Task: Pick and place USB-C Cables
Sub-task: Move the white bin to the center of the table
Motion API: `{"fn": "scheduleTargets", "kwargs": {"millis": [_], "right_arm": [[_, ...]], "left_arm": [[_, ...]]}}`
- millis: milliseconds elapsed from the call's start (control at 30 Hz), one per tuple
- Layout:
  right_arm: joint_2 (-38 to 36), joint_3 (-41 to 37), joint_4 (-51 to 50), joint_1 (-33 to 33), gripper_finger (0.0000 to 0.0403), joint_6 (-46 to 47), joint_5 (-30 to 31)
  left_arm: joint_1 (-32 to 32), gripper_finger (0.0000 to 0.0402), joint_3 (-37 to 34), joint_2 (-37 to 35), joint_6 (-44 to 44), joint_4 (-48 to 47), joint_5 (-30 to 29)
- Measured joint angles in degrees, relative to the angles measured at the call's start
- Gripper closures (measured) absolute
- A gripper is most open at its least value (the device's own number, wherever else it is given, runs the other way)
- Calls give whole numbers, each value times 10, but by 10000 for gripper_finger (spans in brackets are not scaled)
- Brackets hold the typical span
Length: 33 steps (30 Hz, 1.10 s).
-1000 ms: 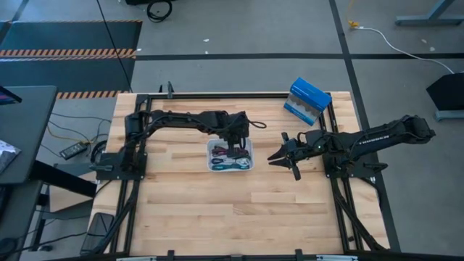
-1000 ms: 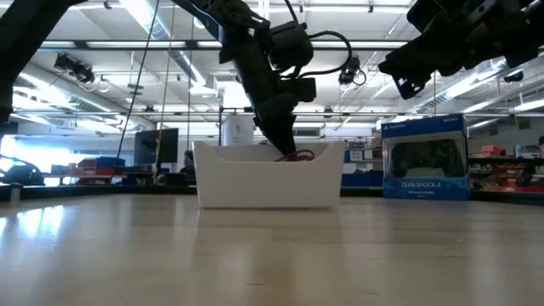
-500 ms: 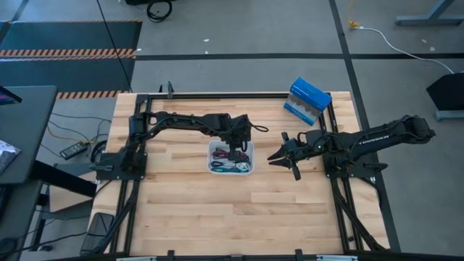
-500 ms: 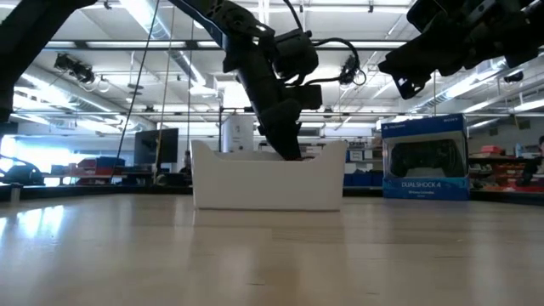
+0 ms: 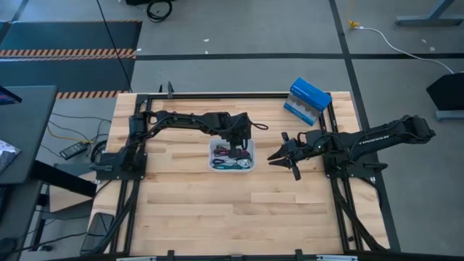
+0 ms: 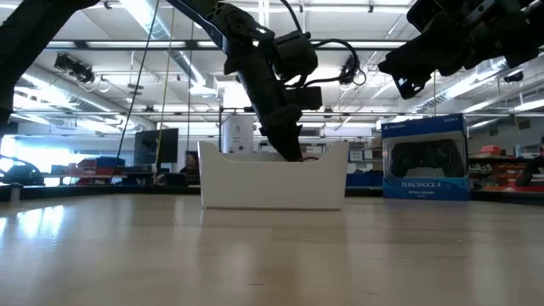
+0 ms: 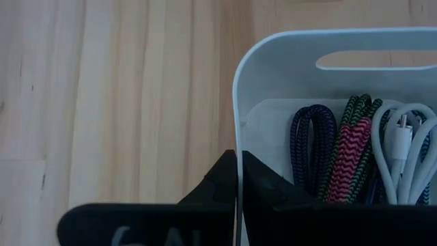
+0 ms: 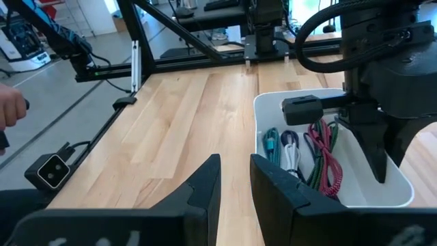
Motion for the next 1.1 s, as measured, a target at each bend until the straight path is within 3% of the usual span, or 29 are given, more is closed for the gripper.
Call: {"fn": "scheduleTargets", "kwargs": {"millis": [267, 867, 1100], "right_arm": [[0, 0, 0, 0, 317, 0, 0], [0, 0, -4, 0, 317, 4, 0], [0, 0, -6, 0, 317, 15, 0]], "left_arm": [[-8, 381, 0, 0, 0, 0, -3], [-12, 290, -1, -2, -15, 1, -6], [-10, 263, 67, -3, -3, -75, -26]]}}
